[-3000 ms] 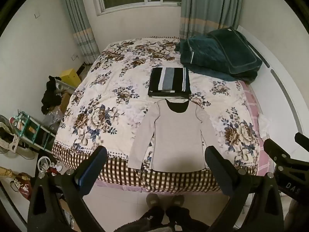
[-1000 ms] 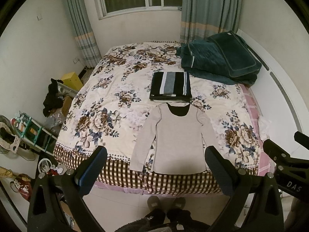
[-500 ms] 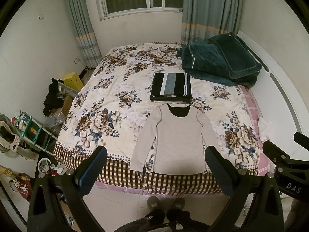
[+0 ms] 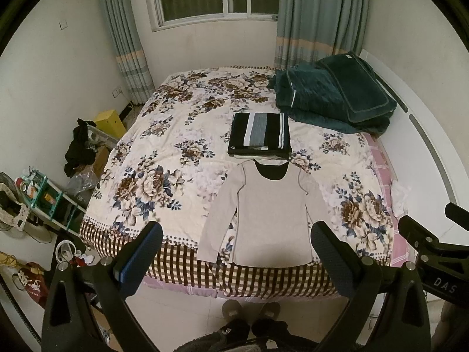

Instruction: Fold small clothes

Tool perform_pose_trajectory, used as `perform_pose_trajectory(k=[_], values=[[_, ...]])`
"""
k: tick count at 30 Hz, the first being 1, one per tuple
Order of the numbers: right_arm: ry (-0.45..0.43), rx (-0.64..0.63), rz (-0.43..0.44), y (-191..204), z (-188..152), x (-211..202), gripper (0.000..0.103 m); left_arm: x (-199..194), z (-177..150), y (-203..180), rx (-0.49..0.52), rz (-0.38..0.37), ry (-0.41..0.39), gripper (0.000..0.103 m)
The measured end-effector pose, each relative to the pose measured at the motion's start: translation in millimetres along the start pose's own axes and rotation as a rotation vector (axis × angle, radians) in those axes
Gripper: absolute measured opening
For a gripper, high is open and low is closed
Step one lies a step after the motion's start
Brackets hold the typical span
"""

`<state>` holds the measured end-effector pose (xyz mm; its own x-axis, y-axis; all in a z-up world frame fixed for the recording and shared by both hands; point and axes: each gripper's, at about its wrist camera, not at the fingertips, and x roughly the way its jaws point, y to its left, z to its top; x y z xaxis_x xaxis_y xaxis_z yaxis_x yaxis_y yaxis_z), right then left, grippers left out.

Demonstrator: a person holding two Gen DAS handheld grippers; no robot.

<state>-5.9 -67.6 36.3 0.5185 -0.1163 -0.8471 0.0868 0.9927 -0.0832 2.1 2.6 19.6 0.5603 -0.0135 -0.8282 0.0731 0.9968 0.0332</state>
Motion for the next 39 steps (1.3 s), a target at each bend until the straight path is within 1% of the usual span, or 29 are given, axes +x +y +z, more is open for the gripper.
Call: perform_pose_trajectory(k=[3,6,9,11,15,18,19,20,21,22,24,26,28,29,31,32,33,34,35,36,37,38,39], values=[[0.001,0.009,0.007,-0.5,-0.5,2.6,0.103,2.4,0.6,0.1,0.001,0.000,0.002,0.103],[0.004,0.066,0.067,-9.4,2.5,15.9,0.103,18.5,9.3,2.3,-0.014,0.010,-0.011,0.103],[0.031,0.156,0.071,-31.6,0.9,54.1,0.103,50.3,12.0,4.7,-0.012,0.033,-0.039,0.103],[0.080,0.220,0.032,-51.7,-6.5,92.3,0.103,83.2,10.3,5.2,0.008,0.059,-0.034,0.103],[0.204,0.383,-0.007,-107.4,-43.3,189.3,0.103,162.6,-7.2,14.3,0.026,0.089,0.069,0.103],[0.300,0.466,-0.037,-144.6,-80.7,268.4,0.103,230.3,-26.2,10.0,0.033,0.152,0.162,0.103],[0.347,0.518,-0.024,-160.9,-97.8,302.3,0.103,248.9,-35.1,9.5,0.034,0.169,0.189,0.103],[0.383,0.561,-0.014,-170.0,-111.4,330.0,0.103,277.3,-44.0,5.3,0.031,0.181,0.239,0.103],[0.428,0.623,0.001,-184.5,-129.8,364.3,0.103,296.3,-55.2,4.2,0.025,0.181,0.265,0.103],[0.450,0.670,0.016,-194.5,-144.5,389.8,0.103,318.1,-66.0,0.2,0.018,0.184,0.288,0.103],[0.514,0.787,0.033,-220.0,-179.5,455.6,0.103,354.0,-87.9,-3.0,0.012,0.208,0.330,0.103],[0.567,0.879,0.057,-235.5,-207.2,511.6,0.103,387.9,-107.6,-8.5,0.012,0.248,0.374,0.103],[0.630,0.970,0.076,-243.9,-238.4,566.0,0.103,421.0,-126.5,-15.9,0.004,0.269,0.433,0.103],[0.646,1.008,0.083,-245.0,-250.8,588.9,0.103,432.0,-132.4,-17.3,-0.004,0.277,0.460,0.103],[0.656,1.038,0.093,-240.9,-262.7,621.6,0.101,457.8,-145.3,-22.1,-0.016,0.289,0.519,0.103],[0.660,1.046,0.102,-237.5,-268.1,636.8,0.093,472.1,-153.8,-25.9,-0.024,0.281,0.543,0.103],[0.659,1.061,0.113,-232.7,-272.6,650.2,0.088,482.1,-159.3,-26.5,-0.029,0.277,0.553,0.103],[0.655,1.073,0.117,-229.4,-274.9,657.4,0.087,489.5,-164.2,-28.1,-0.030,0.278,0.561,0.103],[0.631,1.086,0.112,-225.0,-275.3,661.0,0.076,497.9,-170.0,-29.6,-0.031,0.282,0.570,0.103],[0.592,1.088,0.099,-222.2,-273.9,661.0,0.052,505.4,-175.2,-30.4,-0.037,0.279,0.578,0.103],[0.562,1.081,0.075,-219.0,-271.9,658.3,0.037,511.9,-177.1,-32.5,-0.046,0.273,0.579,0.103],[0.529,1.076,0.061,-215.8,-269.3,654.7,0.008,515.0,-179.9,-31.6,-0.059,0.267,0.578,0.103],[0.489,1.074,0.072,-211.7,-265.8,649.7,0.008,516.2,-182.0,-29.4,-0.074,0.259,0.576,0.103]])
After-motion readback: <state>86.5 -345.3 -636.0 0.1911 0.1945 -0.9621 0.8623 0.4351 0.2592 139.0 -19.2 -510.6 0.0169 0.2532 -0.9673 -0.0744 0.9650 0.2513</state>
